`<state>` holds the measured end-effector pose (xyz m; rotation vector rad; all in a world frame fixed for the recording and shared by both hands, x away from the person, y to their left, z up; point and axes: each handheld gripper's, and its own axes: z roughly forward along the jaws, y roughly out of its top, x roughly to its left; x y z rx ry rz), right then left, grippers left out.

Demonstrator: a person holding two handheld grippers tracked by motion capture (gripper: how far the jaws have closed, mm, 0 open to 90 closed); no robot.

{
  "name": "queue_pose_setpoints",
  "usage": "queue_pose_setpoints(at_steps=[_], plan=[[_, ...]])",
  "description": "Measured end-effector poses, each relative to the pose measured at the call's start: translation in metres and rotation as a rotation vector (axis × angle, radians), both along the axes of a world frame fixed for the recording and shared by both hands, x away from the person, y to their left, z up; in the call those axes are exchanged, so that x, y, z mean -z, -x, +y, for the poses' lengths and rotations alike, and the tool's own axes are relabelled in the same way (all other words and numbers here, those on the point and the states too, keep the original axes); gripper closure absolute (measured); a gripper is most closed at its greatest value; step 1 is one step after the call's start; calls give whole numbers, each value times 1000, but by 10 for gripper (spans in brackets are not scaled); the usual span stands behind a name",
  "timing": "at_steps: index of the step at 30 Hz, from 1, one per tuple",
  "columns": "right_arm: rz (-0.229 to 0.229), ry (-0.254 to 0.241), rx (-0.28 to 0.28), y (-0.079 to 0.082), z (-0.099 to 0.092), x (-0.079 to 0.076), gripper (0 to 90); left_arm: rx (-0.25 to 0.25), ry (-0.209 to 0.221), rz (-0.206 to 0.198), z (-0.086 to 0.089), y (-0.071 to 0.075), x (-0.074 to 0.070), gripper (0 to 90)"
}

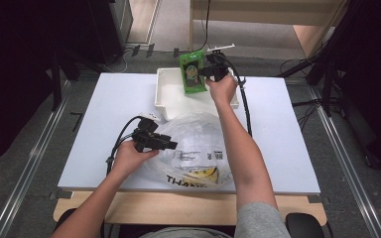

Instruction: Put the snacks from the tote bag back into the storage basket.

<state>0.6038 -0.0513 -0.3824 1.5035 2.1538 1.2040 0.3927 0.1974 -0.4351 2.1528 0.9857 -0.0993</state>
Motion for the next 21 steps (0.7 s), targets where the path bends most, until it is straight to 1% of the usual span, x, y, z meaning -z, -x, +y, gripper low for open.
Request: queue_pose_setpoints(at_steps=[2,9,11,13,18,21], plan=[[-5,18,-3,0,0,2,746,0,-1,3,-1,0,1,514],[8,67,-23,0,2,8,749,1,-7,3,-2,0,1,515],[9,53,-13,1,1,10,748,0,-4,3,-2,0,1,515],[20,44,-14,0,-1,13,743,3,-6,3,-3,0,1,515],[47,63,-12,-3,-2,22,734,5,-9,4,-3,0,2,515],[51,65,-11,-4,-2,25,729,6,-11,4,-2,0,2,515]])
